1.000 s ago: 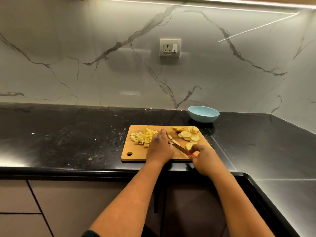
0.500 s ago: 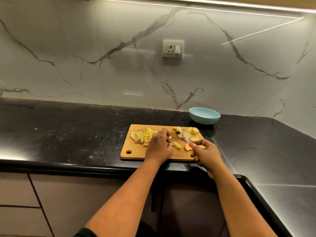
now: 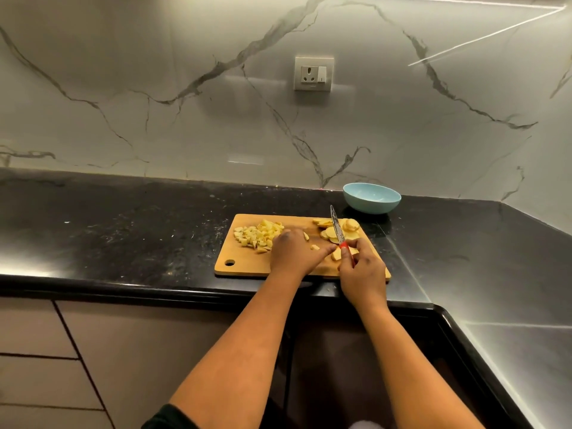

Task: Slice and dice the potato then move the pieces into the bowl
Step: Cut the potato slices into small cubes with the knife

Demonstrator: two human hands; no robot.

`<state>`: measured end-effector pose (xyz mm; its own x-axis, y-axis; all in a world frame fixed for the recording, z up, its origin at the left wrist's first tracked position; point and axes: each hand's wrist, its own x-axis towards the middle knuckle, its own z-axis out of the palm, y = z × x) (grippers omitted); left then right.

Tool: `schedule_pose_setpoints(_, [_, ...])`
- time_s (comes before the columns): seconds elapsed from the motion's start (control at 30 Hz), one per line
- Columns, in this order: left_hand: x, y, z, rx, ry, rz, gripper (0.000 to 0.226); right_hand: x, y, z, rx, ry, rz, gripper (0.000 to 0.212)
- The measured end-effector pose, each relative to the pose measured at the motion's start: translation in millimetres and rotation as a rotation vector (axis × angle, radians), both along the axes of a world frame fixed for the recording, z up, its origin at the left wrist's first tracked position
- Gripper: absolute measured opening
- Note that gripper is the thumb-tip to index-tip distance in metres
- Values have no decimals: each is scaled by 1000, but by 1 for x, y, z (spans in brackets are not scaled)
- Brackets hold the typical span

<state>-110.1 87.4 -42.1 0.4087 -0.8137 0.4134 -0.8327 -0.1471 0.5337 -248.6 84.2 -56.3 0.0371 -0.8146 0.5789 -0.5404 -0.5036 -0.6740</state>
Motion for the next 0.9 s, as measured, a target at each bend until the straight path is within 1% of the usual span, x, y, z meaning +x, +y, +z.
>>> schedule_pose_setpoints(0.07, [-6, -2, 3, 68, -3, 14, 71, 1, 2, -1, -22, -8, 1, 10])
schedule_pose_setpoints(0.17, [-4, -8, 4, 128, 36, 19, 53, 0, 4, -2, -32, -12, 7, 11])
schedule_pose_setpoints(0.27, [3, -11, 10, 164, 74, -59, 33, -1, 2, -2, -11, -10, 1, 11])
schedule_pose_setpoints(0.3, [6, -10, 13, 166, 81, -85, 29, -1, 2, -1, -3, -8, 5, 11])
schedule_pose_setpoints(0.37, [12, -8, 19, 168, 85, -120, 29, -1, 3, 0, 9, -3, 15, 10])
schedule_pose_setpoints(0.47, [19, -6, 23, 161, 86, -120, 28, -1, 4, 0, 9, 1, 20, 11])
schedule_pose_setpoints(0.67, [19, -5, 23, 183, 37, -110, 18, 0, 4, 1, 19, 3, 29, 12])
schedule_pose_setpoints(0.83, [5, -5, 18, 184, -41, -138, 29, 0, 5, 1, 18, -2, 31, 11])
schedule_pose_setpoints(0.9, [1, -5, 13, 156, -82, -124, 27, 0, 6, 1, 16, 2, 25, 11])
